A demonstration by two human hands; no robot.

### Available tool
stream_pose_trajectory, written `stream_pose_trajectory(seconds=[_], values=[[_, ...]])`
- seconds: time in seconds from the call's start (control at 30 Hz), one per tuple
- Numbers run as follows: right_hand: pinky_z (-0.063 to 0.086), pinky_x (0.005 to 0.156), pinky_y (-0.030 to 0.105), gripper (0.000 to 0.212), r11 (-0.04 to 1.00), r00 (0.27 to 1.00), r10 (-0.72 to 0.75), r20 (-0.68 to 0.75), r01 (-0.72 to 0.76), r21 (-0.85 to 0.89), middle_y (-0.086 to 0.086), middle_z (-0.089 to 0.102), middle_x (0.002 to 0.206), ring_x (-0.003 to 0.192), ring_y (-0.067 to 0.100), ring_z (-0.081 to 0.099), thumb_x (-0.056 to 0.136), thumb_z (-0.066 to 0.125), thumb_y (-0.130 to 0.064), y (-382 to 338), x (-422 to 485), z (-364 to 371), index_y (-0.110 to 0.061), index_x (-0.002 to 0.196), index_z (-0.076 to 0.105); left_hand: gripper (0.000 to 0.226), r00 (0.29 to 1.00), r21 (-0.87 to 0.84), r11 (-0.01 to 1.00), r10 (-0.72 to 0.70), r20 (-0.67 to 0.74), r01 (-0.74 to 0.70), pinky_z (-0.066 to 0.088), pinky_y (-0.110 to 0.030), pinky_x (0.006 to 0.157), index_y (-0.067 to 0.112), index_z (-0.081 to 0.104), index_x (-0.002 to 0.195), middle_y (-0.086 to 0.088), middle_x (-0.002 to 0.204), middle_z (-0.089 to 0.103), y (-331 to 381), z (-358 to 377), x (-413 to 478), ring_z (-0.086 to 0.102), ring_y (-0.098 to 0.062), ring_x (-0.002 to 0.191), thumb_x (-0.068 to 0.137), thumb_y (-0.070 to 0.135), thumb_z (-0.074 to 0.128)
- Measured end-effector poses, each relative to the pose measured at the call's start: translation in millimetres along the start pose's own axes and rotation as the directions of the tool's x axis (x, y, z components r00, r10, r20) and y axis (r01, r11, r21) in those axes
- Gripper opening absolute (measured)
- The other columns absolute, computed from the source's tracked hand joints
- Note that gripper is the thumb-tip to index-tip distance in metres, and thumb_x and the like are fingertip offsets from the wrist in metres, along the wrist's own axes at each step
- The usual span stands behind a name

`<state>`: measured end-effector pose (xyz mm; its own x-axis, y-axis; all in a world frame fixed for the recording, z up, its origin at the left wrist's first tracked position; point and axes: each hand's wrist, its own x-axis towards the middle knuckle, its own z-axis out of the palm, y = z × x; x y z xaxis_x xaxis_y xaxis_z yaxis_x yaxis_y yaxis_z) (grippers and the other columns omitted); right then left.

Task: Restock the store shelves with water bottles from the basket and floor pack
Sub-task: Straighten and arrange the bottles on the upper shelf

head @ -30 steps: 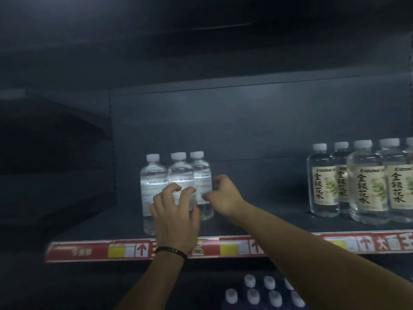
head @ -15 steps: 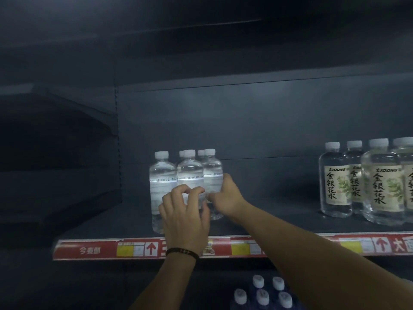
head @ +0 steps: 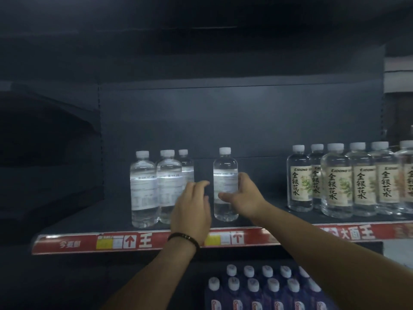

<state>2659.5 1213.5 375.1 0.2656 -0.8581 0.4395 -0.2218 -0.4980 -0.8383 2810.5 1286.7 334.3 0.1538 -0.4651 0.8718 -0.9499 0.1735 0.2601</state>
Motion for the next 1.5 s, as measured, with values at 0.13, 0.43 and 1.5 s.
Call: stream_pose_trajectory(seconds=[0.13,0.43,1.5], values=[[0.064,0.09,0.045,0.056,0.999,1.0,0.004,0.018,-0.005,0.035,0.002,0.071,0.116,0.103,0.02,0.073,0.084,0.082,-0.007,1.3,-11.7,-15.8,-0.015,0.132,0.054,0.039,0.958,-0.252,0.929,-0.237,0.159,0.271,0.06,-0.036,0.084,0.034,0.053,0.141,0.014,0.106,0.066,30.3,14.7,-3.0,0.065,-0.01,0.094,0.106,0.018,0.053],[0.051,0.108,0.033,0.087,0.97,0.969,-0.174,0.172,0.199,-0.138,-0.01,0.059,0.138,0.126,0.008,0.059,0.079,0.077,-0.031,21.7,-45.3,-42.8,-0.026,0.153,0.032,0.056,0.815,-0.377,0.764,-0.32,0.482,0.523,0.062,-0.045,0.088,0.031,0.05,0.141,0.002,0.128,0.069,33.0,28.2,25.3,0.072,-0.017,0.103,0.094,0.061,0.048],[0.008,0.131,0.048,0.094,0.479,0.966,-0.221,0.134,0.227,-0.848,0.0,-0.037,0.17,0.163,0.028,-0.011,0.098,0.041,-0.066,99.5,-107.5,-190.5,-0.026,0.17,-0.005,0.062,0.747,-0.577,0.654,0.025,0.664,0.49,0.063,-0.05,0.091,0.036,0.041,0.156,-0.002,0.114,0.077,178.4,127.2,37.9,0.075,-0.022,0.106,0.104,0.01,0.061]])
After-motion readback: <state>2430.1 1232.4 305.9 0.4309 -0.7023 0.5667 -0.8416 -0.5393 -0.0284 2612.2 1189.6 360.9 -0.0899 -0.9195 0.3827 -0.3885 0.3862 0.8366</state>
